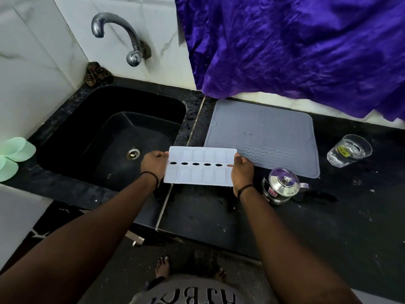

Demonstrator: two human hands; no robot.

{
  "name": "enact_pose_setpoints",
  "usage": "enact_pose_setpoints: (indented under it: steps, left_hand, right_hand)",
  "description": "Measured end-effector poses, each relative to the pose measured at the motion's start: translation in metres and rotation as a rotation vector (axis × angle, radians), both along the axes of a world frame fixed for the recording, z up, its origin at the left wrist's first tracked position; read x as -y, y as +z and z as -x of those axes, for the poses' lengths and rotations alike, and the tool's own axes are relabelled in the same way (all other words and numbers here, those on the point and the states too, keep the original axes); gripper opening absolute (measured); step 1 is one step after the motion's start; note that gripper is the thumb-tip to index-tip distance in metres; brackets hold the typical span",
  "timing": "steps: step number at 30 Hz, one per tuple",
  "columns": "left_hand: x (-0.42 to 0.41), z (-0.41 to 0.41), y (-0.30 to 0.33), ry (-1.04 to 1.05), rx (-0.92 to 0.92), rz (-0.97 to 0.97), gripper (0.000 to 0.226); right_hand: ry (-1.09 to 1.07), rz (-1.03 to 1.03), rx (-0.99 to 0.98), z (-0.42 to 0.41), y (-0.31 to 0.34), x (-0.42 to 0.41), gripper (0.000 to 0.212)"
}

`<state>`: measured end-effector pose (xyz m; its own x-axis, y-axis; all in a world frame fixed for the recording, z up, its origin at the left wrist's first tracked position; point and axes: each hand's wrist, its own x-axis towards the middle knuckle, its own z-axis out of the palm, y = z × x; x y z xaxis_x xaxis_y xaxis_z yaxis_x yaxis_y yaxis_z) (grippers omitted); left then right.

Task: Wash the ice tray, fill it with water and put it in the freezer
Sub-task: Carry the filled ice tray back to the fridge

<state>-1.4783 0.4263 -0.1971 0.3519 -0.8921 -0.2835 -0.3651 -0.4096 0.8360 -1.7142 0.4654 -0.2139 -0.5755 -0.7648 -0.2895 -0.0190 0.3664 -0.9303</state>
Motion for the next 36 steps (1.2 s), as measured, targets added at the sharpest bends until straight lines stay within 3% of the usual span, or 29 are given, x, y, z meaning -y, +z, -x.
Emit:
enact_pose_setpoints:
  steps: [10, 16, 20, 25, 36]
  left_hand:
    - [-0.011, -0.021, 0.011, 0.061, -0.036, -0.019, 0.032]
    - [-0.023, -0.030, 0.026, 0.163, -0.307, -0.072, 0.030]
    - [-0.033, -0.040, 0.039, 0.176, -0.418, -0.071, 0.043]
    - [-0.047, -0.056, 0.047, 0.213, -0.442, -0.056, 0.051]
    - [-0.087, -0.111, 0.054, 0.371, -0.379, 0.053, 0.044]
  right_hand:
    - [0.047, 0.005, -0.034, -0.017, 0.014, 0.012, 0.038]
    - [0.091, 0.036, -0.024, -0.032, 0.022, 0.019, 0.034]
    - [0.153, 0.036, -0.021, -0.047, 0.030, 0.024, 0.033]
    - [0.229, 0.014, -0.013, -0.067, 0.040, 0.026, 0.035]
    - [0.394, 0.008, 0.027, -0.129, 0.063, 0.011, 0.036]
